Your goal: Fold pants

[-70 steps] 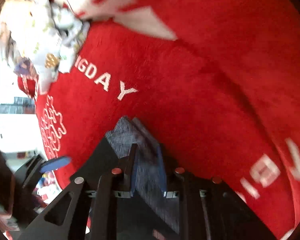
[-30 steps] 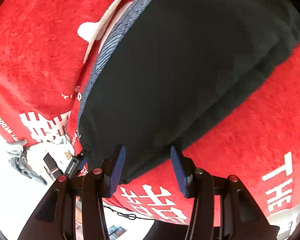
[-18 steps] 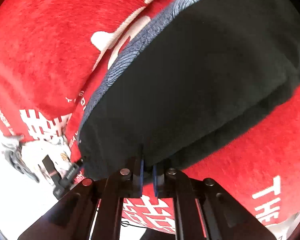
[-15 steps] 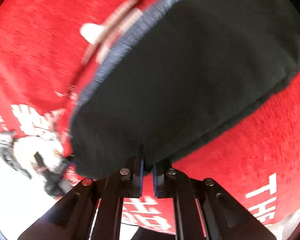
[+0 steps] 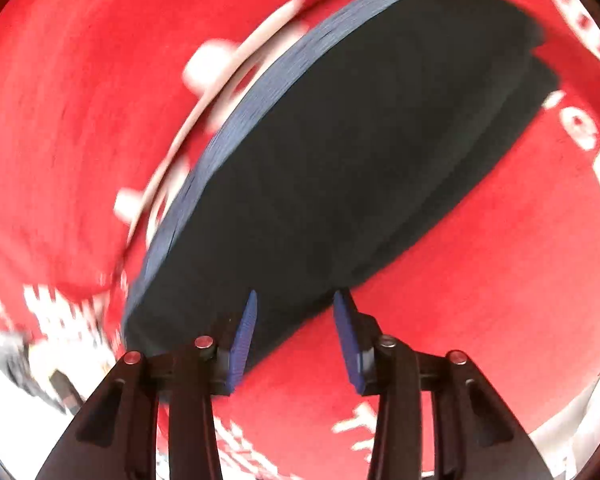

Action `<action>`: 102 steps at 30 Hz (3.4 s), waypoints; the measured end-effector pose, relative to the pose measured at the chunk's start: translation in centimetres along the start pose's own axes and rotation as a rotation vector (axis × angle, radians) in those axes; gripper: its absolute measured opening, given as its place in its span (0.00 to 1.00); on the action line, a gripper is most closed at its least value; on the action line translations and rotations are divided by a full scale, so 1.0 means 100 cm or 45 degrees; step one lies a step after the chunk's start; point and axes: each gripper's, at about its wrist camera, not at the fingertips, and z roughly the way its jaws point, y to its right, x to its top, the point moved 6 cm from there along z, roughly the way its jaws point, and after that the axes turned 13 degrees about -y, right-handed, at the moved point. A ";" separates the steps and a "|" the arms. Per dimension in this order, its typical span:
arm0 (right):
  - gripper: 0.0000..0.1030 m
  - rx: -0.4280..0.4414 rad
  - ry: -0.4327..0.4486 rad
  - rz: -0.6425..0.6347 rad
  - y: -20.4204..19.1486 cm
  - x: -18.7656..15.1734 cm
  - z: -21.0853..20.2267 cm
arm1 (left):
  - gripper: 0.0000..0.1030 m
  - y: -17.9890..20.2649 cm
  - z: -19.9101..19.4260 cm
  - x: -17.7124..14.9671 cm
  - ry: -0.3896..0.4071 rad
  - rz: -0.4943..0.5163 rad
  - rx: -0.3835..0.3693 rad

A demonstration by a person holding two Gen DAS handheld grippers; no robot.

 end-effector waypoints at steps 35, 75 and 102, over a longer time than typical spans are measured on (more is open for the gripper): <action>0.00 -0.265 0.115 -0.548 -0.051 0.119 0.022 | 0.94 0.122 0.058 0.140 0.039 0.061 0.214; 0.33 -0.256 0.232 -0.413 0.019 0.091 -0.076 | 0.94 0.229 0.033 0.118 0.029 0.246 0.160; 0.48 -0.256 0.042 -0.238 0.090 0.041 -0.086 | 0.94 0.305 0.020 0.050 -0.131 0.226 0.269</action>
